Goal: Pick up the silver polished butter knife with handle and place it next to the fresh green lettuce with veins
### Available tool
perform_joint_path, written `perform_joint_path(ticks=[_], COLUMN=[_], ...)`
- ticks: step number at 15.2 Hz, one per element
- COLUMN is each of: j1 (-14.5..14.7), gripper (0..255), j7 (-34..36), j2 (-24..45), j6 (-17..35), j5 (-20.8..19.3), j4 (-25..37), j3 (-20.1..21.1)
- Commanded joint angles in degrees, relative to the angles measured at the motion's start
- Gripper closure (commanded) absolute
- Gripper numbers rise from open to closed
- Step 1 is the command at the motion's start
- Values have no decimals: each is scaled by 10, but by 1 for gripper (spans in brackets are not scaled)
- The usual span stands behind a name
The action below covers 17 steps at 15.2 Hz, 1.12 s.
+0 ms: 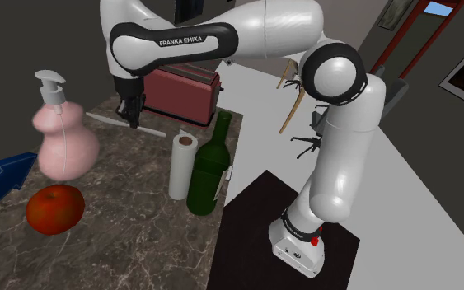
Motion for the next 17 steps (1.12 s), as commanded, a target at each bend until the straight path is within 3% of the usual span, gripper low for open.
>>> perform_joint_path(ticks=[1,17], j1=[0,5], gripper=[255,255], j7=[-1,-5], j2=[-4,-11], j6=[-14,-134], j5=[2,5], j4=[9,124], j3=[1,4])
